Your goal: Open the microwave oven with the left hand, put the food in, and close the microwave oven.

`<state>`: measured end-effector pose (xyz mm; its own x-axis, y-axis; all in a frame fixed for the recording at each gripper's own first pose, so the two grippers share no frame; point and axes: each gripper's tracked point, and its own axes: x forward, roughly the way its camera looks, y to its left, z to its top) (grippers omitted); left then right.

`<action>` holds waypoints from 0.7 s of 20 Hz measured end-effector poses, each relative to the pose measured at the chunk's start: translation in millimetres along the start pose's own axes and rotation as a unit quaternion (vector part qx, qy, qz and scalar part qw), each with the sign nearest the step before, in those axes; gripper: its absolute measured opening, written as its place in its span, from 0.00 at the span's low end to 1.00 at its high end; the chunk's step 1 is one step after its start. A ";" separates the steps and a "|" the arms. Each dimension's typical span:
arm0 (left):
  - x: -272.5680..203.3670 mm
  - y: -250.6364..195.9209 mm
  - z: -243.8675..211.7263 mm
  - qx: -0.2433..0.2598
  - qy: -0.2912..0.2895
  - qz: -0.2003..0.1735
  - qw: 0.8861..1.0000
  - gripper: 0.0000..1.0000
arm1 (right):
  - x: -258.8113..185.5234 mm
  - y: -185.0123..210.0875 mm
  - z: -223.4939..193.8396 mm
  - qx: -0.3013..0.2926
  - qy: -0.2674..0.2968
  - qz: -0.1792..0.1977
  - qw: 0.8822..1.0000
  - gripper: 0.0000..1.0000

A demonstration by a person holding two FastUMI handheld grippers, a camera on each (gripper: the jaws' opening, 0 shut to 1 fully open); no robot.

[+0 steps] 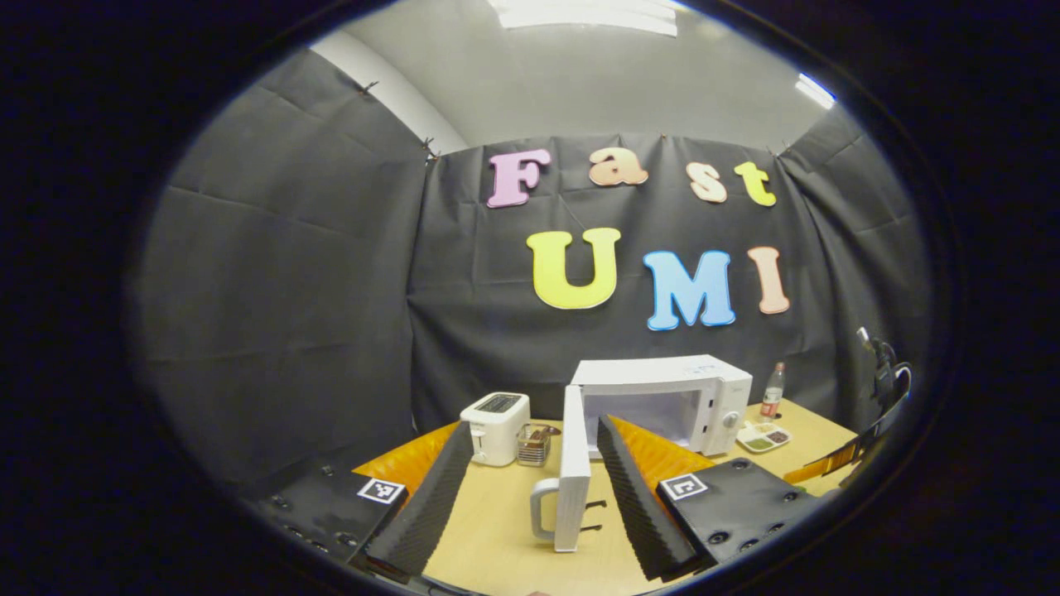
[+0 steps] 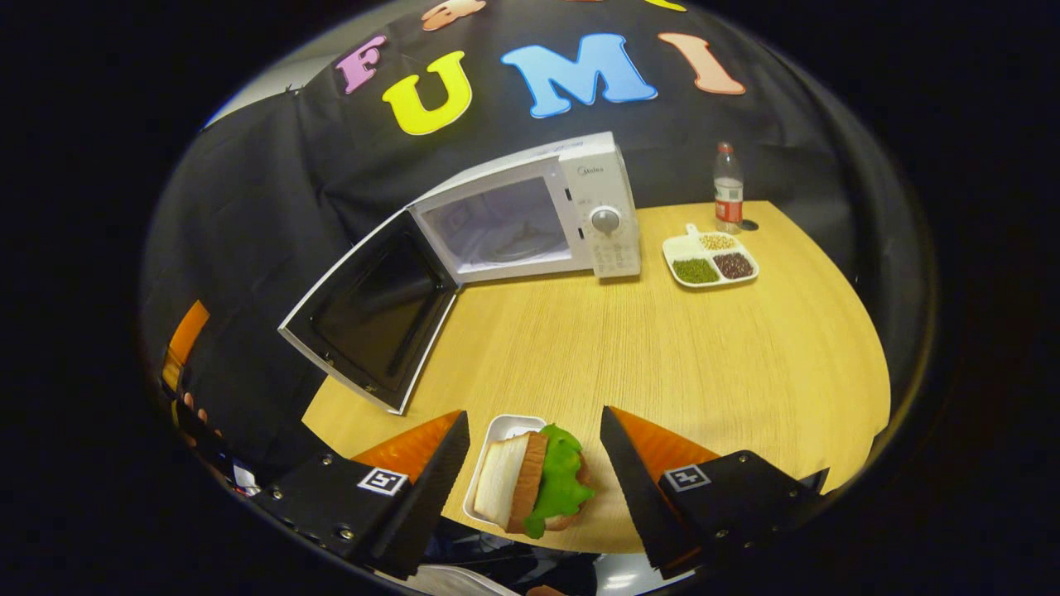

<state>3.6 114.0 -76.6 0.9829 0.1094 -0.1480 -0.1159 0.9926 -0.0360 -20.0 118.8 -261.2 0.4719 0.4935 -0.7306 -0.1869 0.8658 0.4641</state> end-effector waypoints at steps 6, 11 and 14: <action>-7.6 -6.7 4.6 0.014 0.001 0.008 1.000 0.96 | 16.8 -7.3 -39.2 0.065 0.080 0.027 0.994 0.99; -13.0 -17.4 6.7 0.012 0.000 0.015 1.000 0.98 | 28.5 -6.1 -65.2 0.119 0.128 0.048 0.983 0.87; -16.8 -21.3 6.0 0.011 0.000 0.023 1.000 0.96 | 26.3 0.6 -70.0 0.145 0.145 0.072 0.976 0.64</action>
<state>-9.6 91.4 -67.3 0.9766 0.1552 -0.1492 -0.1580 0.9874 -0.0072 -67.9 138.0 -315.2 0.1874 0.6481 -0.7382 0.0381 0.7461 0.6647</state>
